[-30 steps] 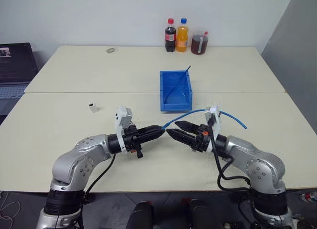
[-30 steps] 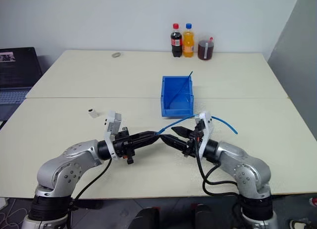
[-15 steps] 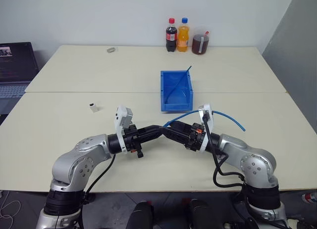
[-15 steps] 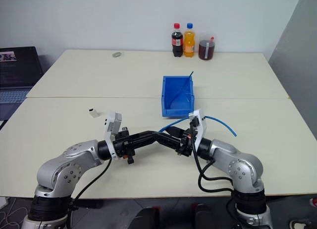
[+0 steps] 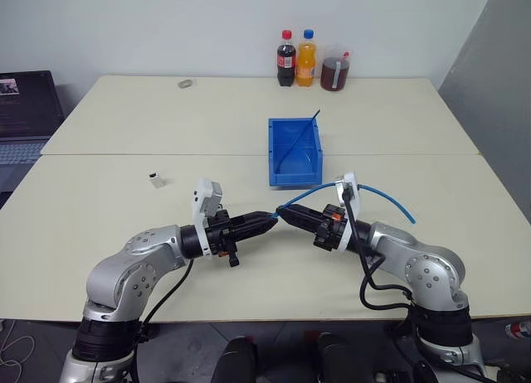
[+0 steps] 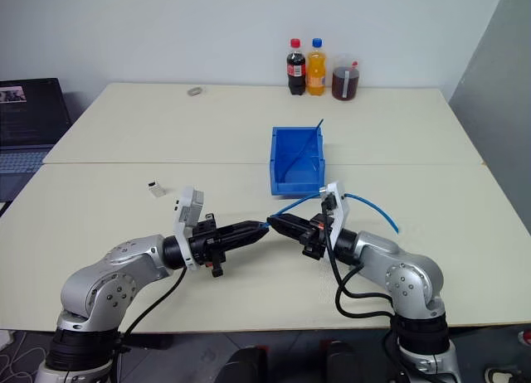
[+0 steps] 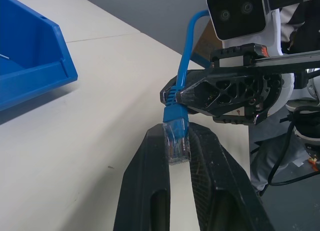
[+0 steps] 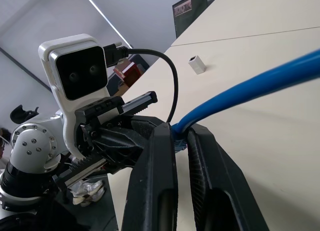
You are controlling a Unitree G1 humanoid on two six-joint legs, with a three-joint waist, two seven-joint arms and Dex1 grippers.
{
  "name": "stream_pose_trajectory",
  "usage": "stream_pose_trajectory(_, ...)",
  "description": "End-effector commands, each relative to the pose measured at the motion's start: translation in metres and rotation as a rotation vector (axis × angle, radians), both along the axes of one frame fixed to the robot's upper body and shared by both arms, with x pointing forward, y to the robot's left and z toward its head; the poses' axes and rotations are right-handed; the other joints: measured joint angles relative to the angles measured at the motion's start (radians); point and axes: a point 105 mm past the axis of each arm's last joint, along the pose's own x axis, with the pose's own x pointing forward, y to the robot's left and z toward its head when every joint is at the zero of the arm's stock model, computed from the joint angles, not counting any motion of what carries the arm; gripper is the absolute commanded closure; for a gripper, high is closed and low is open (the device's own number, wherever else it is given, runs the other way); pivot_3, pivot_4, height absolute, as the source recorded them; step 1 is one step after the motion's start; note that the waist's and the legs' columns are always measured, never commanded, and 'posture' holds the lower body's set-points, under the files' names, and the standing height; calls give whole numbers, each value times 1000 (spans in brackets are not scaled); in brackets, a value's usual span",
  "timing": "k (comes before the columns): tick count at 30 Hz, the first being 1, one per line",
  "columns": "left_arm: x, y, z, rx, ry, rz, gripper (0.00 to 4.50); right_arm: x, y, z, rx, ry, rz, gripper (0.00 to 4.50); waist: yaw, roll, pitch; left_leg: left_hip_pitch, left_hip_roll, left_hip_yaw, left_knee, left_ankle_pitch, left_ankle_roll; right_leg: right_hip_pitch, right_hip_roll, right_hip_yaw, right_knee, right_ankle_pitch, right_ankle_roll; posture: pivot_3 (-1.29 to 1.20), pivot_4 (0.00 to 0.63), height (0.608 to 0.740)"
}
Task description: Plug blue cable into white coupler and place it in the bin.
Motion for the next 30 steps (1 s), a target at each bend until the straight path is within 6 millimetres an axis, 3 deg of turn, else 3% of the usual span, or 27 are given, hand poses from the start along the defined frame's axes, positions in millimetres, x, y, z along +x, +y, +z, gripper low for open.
stream_pose_trajectory(1, -1, 0, 6, 18, -58, 5, 4246, -13, 11, 14, 44, -41, 103, 4463, 0, 0, 0, 0, 0, 0, 0, 0, 0, 0, 0, 0, 0, 0, 0, 0, 150, 740)
stream_pose_trajectory(8, 1, 1, 0, 50, -76, 1, 4246, -15, 12, 15, 39, -40, 125, 4464, 0, 0, 0, 0, 0, 0, 0, 0, 0, 0, 0, 0, 0, 0, 0, 0, 150, 740)
stream_pose_trajectory(10, -1, 2, -4, 65, -64, -1, 3539, -15, 11, 14, 32, -44, 121, 4465, 0, 0, 0, 0, 0, 0, -1, 0, 0, 0, 0, 0, 0, 0, 0, 0, 150, 740)
stream_pose_trajectory(21, -12, 29, -29, 210, -97, 115, 1427, -5, 0, 11, -3, -78, 37, 4481, -1, 0, 0, 0, 0, 1, -2, 0, 0, -2, 0, 1, -1, -1, -1, 0, 150, 740)
stream_pose_trajectory(24, -14, 47, -41, 253, -96, 239, 724, -2, -5, 7, -14, -77, 10, 4481, 0, 0, 0, -1, 1, 1, -3, 0, 0, -2, 0, 1, -1, -1, -2, 0, 150, 740)
stream_pose_trajectory(27, -6, 76, -54, 280, -111, 475, 21, 1, -11, 3, -27, -79, -13, 4482, 1, 0, 0, 0, 1, 0, -4, 0, 0, -2, 0, 0, -1, -2, -2, 0, 150, 740)
stream_pose_trajectory(30, 10, 114, -69, 425, -140, 772, 0, 5, -15, 3, -33, -85, -32, 4482, 2, 0, 0, -1, 1, 0, -3, 0, 0, -2, -1, 0, -1, -2, -2, 0, 150, 740)
